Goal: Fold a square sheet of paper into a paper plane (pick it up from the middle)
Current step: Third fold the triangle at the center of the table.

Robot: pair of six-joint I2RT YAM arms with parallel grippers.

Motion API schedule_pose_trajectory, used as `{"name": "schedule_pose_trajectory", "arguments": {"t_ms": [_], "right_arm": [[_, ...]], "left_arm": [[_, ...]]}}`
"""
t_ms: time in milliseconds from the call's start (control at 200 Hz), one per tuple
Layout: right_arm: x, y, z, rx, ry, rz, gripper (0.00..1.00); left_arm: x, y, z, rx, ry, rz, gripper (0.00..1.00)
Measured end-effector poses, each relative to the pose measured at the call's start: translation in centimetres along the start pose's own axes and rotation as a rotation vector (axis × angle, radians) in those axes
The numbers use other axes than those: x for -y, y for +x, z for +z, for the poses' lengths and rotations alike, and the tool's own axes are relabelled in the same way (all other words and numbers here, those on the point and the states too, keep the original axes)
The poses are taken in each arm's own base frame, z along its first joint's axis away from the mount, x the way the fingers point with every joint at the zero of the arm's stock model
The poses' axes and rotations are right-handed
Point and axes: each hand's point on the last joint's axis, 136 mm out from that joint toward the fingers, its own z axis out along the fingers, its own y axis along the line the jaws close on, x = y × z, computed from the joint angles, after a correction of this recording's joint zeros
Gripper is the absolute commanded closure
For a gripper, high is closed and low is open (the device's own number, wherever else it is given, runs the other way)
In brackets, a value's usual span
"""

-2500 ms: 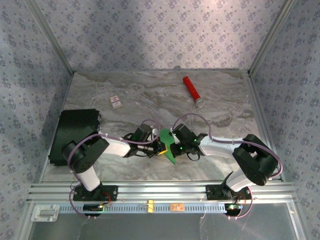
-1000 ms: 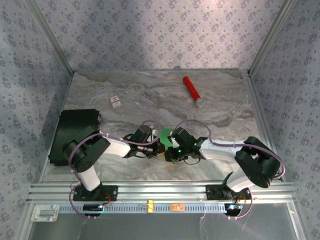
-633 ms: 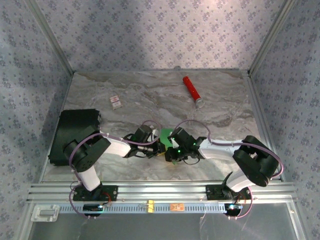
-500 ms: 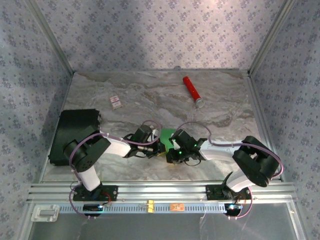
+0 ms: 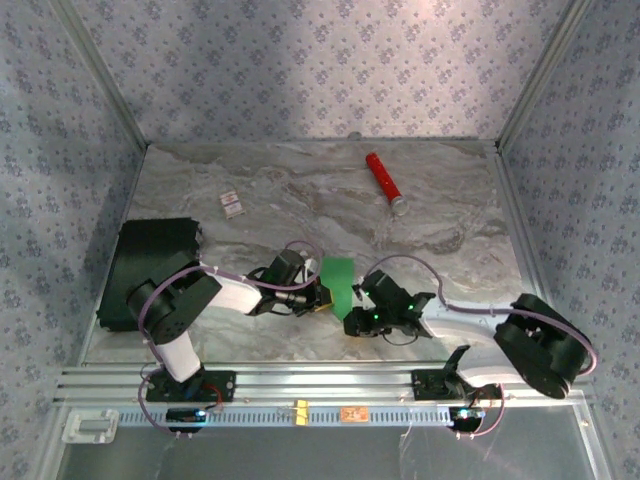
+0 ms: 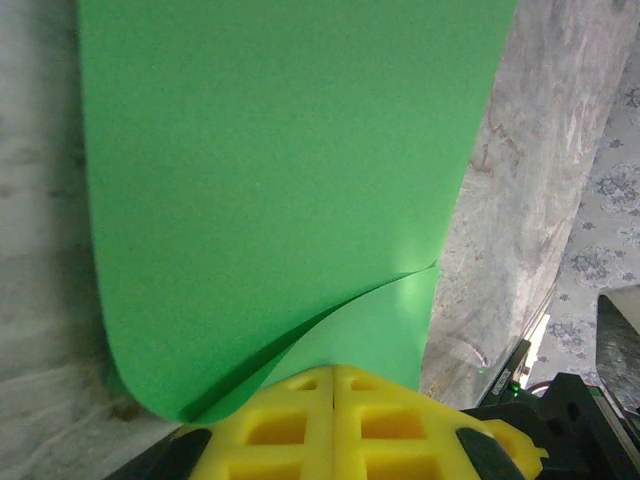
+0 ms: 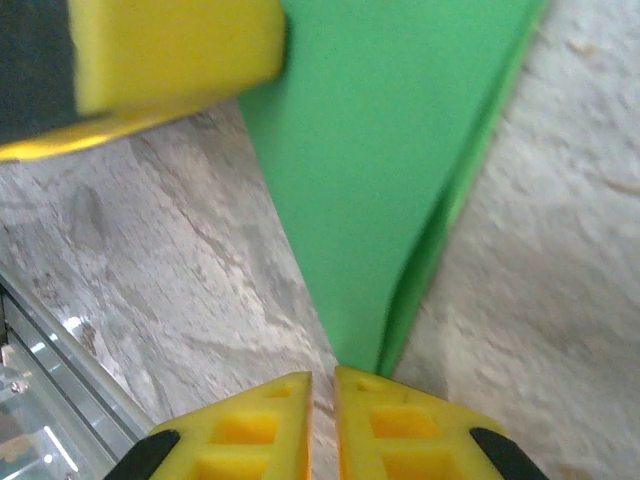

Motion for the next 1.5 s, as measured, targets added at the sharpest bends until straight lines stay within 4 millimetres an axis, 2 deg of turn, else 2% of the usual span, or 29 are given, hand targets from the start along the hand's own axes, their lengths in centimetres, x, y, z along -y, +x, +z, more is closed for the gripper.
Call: {"name": "schedule_pose_trajectory", "arguments": {"t_ms": [170,400,740,864,1019,1284,1499], "right_arm": [[0.4,0.7,-1.2,-0.002,0.013,0.009,0.84],[-1.2,-1.7,-2.6,0.061,-0.041,0.019,0.86],[-3.1,-5.5,-0.2,0.050,-0.042,0.030,0.92],[-2.1,-5.1,0.8,0.025,-0.016,0.053,0.94],[-0.3,-3.7,1.4,0.001,0.018,0.089,0.95],[-0.2,-3.8,1.4,0.026,-0.004,0.104,0.96],[-0.2,-3.9,1.4,0.028,-0.004,0.111,0.97]], "left_arm": [[0.0,0.0,0.0,0.000,0.000,0.000,1.00],[0.0,0.0,0.0,0.000,0.000,0.000,1.00],[0.0,0.0,0.0,0.000,0.000,0.000,1.00],[0.0,0.0,0.0,0.000,0.000,0.000,1.00],[0.1,-0.1,0.0,-0.001,-0.001,0.018,0.98],[0.9,-0.8,-0.3,-0.006,-0.038,0.075,0.93],[1.9,-0.8,-0.9,0.005,-0.019,0.091,0.97]]}}
